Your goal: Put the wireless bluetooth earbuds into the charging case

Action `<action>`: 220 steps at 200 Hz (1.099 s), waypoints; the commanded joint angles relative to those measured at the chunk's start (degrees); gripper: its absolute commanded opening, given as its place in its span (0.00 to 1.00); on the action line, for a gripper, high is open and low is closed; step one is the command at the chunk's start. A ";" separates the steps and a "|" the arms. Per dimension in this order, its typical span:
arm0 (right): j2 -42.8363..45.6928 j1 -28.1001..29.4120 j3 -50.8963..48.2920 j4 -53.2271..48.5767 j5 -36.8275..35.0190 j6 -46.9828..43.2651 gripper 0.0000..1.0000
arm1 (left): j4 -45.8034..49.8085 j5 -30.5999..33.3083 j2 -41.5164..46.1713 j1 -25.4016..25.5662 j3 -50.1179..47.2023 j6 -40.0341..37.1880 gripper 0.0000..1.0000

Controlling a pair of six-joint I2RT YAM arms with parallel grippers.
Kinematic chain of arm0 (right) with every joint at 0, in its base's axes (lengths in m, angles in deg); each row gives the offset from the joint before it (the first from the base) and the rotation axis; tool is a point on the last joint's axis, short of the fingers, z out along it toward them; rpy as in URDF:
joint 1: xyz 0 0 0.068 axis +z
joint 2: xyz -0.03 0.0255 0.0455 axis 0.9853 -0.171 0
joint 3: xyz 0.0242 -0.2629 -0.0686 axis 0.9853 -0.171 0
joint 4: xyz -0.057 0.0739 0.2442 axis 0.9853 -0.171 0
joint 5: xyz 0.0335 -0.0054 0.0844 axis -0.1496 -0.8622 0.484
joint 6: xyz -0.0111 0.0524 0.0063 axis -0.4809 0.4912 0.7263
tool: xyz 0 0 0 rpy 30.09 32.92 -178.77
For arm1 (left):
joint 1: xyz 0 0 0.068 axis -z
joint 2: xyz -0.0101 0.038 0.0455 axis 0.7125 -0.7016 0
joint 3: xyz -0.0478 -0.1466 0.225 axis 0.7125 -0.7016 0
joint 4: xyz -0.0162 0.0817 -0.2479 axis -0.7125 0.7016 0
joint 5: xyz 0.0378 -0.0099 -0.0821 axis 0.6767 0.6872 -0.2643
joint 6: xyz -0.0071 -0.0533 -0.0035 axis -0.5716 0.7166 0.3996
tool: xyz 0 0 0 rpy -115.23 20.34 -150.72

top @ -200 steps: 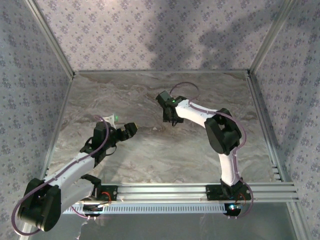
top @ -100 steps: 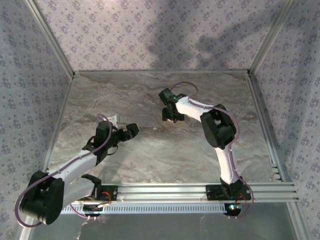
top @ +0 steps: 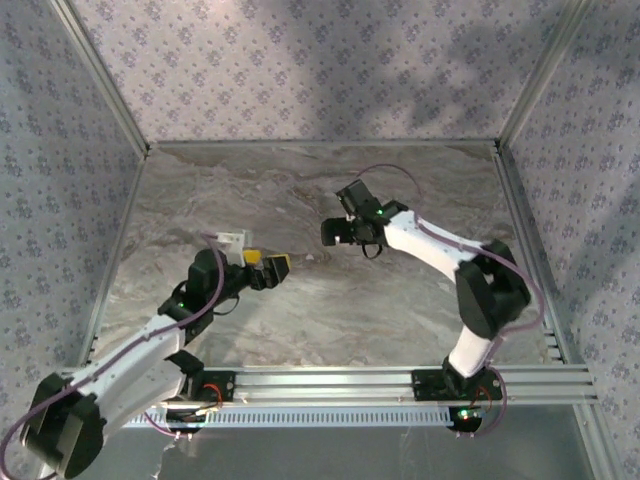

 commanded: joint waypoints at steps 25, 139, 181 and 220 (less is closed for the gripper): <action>18.34 4.92 -15.50 9.55 -1.26 -1.75 1.00 | 1.88 4.56 9.54 2.25 -0.32 -8.97 1.00; 47.50 14.80 -41.98 22.39 -9.35 -4.10 1.00 | 9.51 10.79 13.69 3.04 -0.11 -8.52 1.00; 45.31 13.33 -40.99 22.43 -8.66 -7.55 1.00 | 13.65 12.63 8.34 3.07 2.32 -8.24 1.00; 40.92 4.07 -36.39 23.19 3.04 -8.93 1.00 | 17.11 16.18 0.91 2.98 8.73 -10.93 1.00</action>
